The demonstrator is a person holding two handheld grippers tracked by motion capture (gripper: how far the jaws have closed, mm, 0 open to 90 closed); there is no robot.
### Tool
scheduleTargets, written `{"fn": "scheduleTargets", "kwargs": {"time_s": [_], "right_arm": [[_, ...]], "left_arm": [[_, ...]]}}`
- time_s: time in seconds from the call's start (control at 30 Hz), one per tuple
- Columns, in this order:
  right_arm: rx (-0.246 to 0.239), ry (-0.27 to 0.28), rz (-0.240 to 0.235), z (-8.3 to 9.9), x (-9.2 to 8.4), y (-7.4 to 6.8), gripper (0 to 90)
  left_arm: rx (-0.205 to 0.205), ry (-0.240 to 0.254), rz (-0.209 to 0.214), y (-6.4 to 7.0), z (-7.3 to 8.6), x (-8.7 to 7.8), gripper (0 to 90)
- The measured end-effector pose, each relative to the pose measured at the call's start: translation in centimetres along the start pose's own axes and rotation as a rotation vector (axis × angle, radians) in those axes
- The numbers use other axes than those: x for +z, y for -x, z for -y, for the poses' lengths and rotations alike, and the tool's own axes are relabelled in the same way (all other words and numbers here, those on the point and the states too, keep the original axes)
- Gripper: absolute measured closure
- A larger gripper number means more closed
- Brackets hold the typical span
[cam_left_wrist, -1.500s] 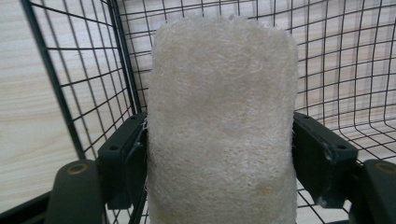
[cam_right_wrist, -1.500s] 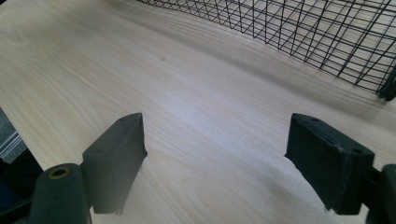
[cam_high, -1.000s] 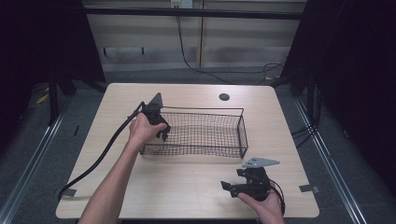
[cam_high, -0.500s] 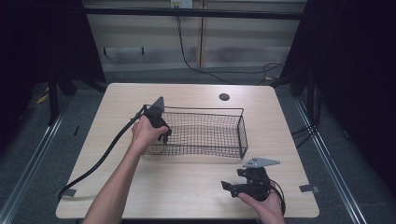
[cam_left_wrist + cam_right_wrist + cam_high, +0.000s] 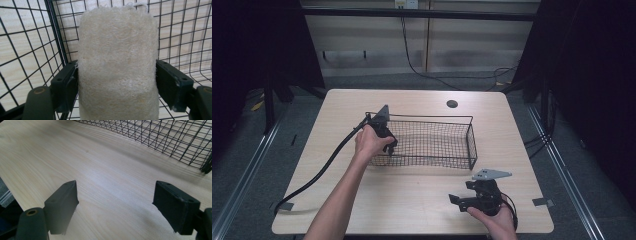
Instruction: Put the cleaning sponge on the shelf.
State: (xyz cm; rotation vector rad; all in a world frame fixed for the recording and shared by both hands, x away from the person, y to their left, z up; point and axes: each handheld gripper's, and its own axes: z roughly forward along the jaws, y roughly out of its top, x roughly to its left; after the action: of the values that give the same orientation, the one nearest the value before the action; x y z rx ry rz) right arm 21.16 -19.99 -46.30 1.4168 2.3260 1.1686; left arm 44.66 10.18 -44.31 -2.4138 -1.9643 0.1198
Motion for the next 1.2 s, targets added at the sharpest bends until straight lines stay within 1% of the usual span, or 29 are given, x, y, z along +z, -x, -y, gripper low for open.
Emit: {"fn": "scheduleTargets", "kwargs": {"time_s": [0.13,0.2,0.27,0.3,0.33,0.37,0.43,0.5,0.53,0.6,0.63,0.7,0.73,0.77,0.83,0.87,0.9,0.93,0.97,1.0,1.03,1.07,1.1,1.13,1.17,1.2], "right_arm": [[0.003,-0.002,0.001,0.0,0.0,0.0,19.4],[0.003,-0.002,0.001,0.0,0.0,0.0,19.4],[0.003,-0.003,0.000,0.0,0.0,0.0,19.4],[0.004,-0.003,0.000,0.0,0.0,0.0,19.5],[0.004,-0.003,0.000,0.0,0.0,0.0,19.4],[0.004,-0.003,0.000,0.0,0.0,0.0,19.4],[0.002,0.000,0.000,0.0,0.0,0.0,19.5],[0.002,-0.001,-0.001,0.0,0.0,0.0,19.4],[0.002,-0.001,-0.002,0.0,0.0,0.1,19.4],[0.002,-0.001,-0.001,0.0,0.0,0.1,19.4],[0.004,-0.001,-0.001,0.0,0.0,0.1,19.5],[0.004,-0.003,0.000,0.0,0.0,0.0,19.4],[0.004,-0.002,0.000,0.0,0.0,0.0,19.4],[0.003,-0.001,-0.001,0.0,0.0,0.0,19.4],[0.003,-0.001,-0.001,0.0,0.0,0.1,19.4],[0.003,-0.001,-0.001,0.0,0.0,0.1,19.4],[0.004,-0.001,0.001,0.0,0.0,0.1,19.4],[0.004,-0.001,0.001,0.0,0.0,0.1,19.4],[0.004,-0.001,0.001,0.0,0.0,0.1,19.5],[0.005,-0.001,0.001,0.0,0.0,0.1,19.4],[0.004,-0.001,-0.002,0.0,0.0,0.1,19.4],[0.004,-0.001,0.000,0.0,0.0,0.1,19.5],[0.004,-0.001,0.000,0.0,0.0,0.1,19.4],[0.004,-0.001,0.000,0.0,0.0,0.1,19.4],[0.006,-0.004,0.001,0.0,0.0,0.0,19.4],[0.006,-0.003,0.001,0.0,0.0,0.0,19.4]], "left_arm": [[0.002,-0.003,0.007,-0.1,0.0,-0.1,25.2],[0.004,-0.005,0.001,-0.2,0.1,-0.2,24.8],[-0.014,-0.007,0.003,-0.3,0.2,-0.6,24.6],[-0.021,0.005,0.000,-0.3,0.2,-0.6,24.6],[-0.021,0.010,0.004,-0.3,0.2,-0.7,24.6],[-0.015,-0.005,0.007,-0.4,0.1,-0.7,24.7],[-0.015,-0.012,0.012,-0.5,0.1,-0.7,24.5],[-0.018,-0.003,0.008,-0.5,0.2,-0.8,23.4],[-0.006,-0.001,0.017,-0.5,0.2,-1.0,22.9],[-0.005,0.002,0.028,-0.7,0.3,-1.3,22.6],[-0.006,0.012,0.024,-0.7,0.3,-1.3,22.6],[-0.005,0.008,0.030,-0.8,0.4,-1.4,21.9],[-0.009,0.019,0.035,-0.8,0.4,-1.4,21.7],[-0.009,0.019,0.035,-0.8,0.4,-1.4,21.8],[-0.013,0.045,0.049,-0.8,0.5,-1.7,22.9],[-0.011,0.044,0.055,-0.9,0.5,-1.8,22.9],[-0.004,0.038,0.071,-0.9,0.6,-2.0,21.0],[-0.004,0.038,0.071,-0.9,0.6,-2.0,20.7],[0.005,0.036,0.080,-0.9,0.7,-2.1,20.7],[0.000,0.042,0.085,-0.9,0.7,-2.2,20.4],[0.008,0.040,0.087,-1.0,0.7,-2.4,20.4],[0.007,0.047,0.090,-1.0,0.8,-2.5,20.4],[0.016,0.042,0.092,-1.1,0.8,-2.6,20.2],[0.016,0.042,0.092,-1.1,0.8,-2.6,20.2],[0.022,0.032,0.098,-1.2,0.8,-2.7,21.0],[0.021,0.042,0.102,-1.3,0.9,-2.9,21.8]]}}
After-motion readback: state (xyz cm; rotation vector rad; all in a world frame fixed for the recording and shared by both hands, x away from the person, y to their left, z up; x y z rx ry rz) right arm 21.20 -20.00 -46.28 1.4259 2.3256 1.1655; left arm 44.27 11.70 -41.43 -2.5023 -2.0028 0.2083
